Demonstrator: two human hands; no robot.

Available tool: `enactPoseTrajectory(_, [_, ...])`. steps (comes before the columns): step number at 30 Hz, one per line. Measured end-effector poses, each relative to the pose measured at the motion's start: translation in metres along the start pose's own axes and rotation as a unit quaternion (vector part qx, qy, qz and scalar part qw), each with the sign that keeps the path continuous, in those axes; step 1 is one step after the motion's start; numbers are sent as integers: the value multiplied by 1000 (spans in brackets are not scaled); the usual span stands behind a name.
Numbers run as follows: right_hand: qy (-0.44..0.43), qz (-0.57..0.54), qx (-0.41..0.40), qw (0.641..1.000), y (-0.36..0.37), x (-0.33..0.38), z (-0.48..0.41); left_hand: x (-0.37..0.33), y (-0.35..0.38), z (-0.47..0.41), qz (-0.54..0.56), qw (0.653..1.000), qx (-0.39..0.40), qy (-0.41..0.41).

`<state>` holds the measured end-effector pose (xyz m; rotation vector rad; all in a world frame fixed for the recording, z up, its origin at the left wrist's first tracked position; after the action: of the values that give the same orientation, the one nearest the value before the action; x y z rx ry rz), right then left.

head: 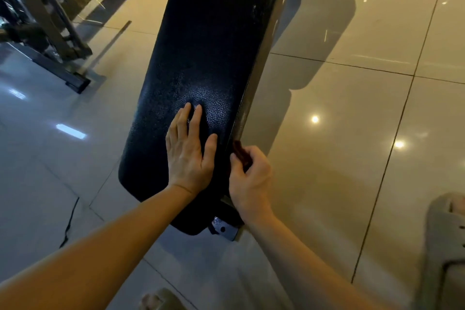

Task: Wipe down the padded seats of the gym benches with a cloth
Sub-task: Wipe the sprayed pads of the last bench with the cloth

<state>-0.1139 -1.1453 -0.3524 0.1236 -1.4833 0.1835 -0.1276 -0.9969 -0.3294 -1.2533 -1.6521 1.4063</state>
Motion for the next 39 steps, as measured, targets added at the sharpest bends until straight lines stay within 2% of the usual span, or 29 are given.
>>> enactPoseTrajectory(5, [-17, 14, -67, 997, -17, 37, -97, -2, -4, 2, -7, 999, 33, 5])
enactPoseTrajectory(7, [-31, 17, -86, 996, -22, 44, -109, -2, -10, 1, -1, 999, 46, -3])
enactPoseTrajectory(9, [-53, 10, -69, 996, -15, 35, -79, -4, -21, -10, 12, 999, 45, -9])
enactPoseTrajectory(13, [-39, 5, 21, 999, -7, 10, -33, -18, -32, -60, 41, 998, 12, -35])
enactPoseTrajectory(18, [-16, 36, -49, 998, -27, 45, -132, -53, -14, -97, 61, 997, 8, -44])
enactPoseTrajectory(20, [-37, 30, -63, 997, -28, 48, -134, -58, -6, -94, 59, 997, -7, -49])
enactPoseTrajectory(24, [-69, 7, 45, 997, -18, 26, -57, -54, -1, -93, 78, 995, -29, -48])
enactPoseTrajectory(26, [-83, 9, 62, 995, -22, 24, -62, -53, -1, -93, 79, 995, -34, -47])
enactPoseTrajectory(30, [-90, 28, -37, 995, -32, 43, -151, -55, -1, -90, 55, 997, -35, -43])
enactPoseTrajectory(33, [-104, 17, -61, 993, -32, 47, -152, -56, -1, -92, 47, 998, -34, -38])
enactPoseTrajectory(37, [-85, 5, 69, 994, -22, 22, -71, -56, -2, -93, 46, 997, -40, -39])
enactPoseTrajectory(39, [-92, 6, 76, 993, -26, 24, -73, -56, -2, -93, 45, 997, -40, -39])
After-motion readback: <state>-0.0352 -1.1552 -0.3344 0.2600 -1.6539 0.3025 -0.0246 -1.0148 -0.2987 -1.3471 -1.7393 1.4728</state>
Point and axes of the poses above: each hand's wrist, its own z-axis away from the middle knuckle, its own y-axis out of the palm, x = y × z, the point moved 3 cm from there along -z, towards the middle knuckle, and after that the axes turned 6 degrees about -z, right-handed, at the moved point
